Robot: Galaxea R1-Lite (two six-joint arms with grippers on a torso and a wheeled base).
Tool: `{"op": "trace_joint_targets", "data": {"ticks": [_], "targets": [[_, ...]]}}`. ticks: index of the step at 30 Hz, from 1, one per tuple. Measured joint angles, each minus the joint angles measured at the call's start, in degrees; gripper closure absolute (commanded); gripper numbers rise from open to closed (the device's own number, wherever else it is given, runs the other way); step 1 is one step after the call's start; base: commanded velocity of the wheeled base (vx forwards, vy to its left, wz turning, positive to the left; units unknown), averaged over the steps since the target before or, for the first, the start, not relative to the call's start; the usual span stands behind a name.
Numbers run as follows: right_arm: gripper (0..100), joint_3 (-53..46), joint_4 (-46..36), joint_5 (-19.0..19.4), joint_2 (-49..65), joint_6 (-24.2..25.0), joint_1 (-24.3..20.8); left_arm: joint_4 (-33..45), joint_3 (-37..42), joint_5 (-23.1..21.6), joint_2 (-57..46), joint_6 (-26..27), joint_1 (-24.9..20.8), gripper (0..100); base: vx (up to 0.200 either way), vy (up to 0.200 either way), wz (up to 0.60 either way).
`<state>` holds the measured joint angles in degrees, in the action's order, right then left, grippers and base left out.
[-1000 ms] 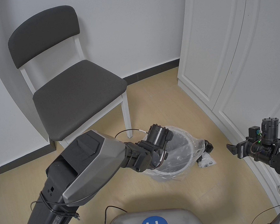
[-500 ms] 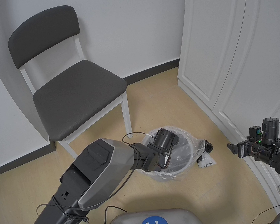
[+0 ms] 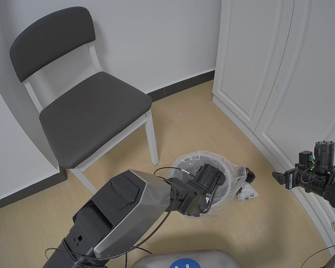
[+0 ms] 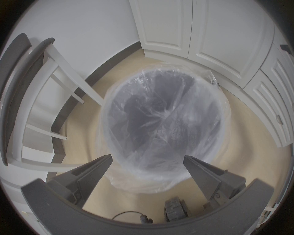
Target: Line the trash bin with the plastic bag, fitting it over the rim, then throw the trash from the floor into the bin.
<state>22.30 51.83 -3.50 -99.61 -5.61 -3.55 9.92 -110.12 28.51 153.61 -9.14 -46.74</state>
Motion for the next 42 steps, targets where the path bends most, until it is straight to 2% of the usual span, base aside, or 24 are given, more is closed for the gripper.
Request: {"op": "trace_joint_targets", "data": {"ticks": [10,22,30,35,42], "targets": [[0,-0.4,0.0,0.4,0.0,-0.9,0.2,0.7,8.3,-0.5,-3.5,-2.6,-3.2,0,0.000,0.000,0.00],[0,-0.7,0.0,0.5,0.2,-1.1,0.5,-0.9,11.8,-0.5,-6.6,-3.7,-4.9,0,0.000,0.000,0.00],[0,-0.7,0.1,0.5,0.4,-1.1,0.5,-1.3,3.0,-0.1,-6.5,-2.7,-3.3,0,0.000,0.000,0.00],[0,-0.7,0.1,0.5,0.4,-1.1,0.4,-2.6,-2.6,0.8,-2.2,2.6,-1.9,0,0.000,0.000,0.00],[0,-0.5,0.1,0.5,0.4,-1.1,0.6,-8.1,-4.2,1.3,2.1,7.2,0.5,0,0.000,0.000,0.00]]}}
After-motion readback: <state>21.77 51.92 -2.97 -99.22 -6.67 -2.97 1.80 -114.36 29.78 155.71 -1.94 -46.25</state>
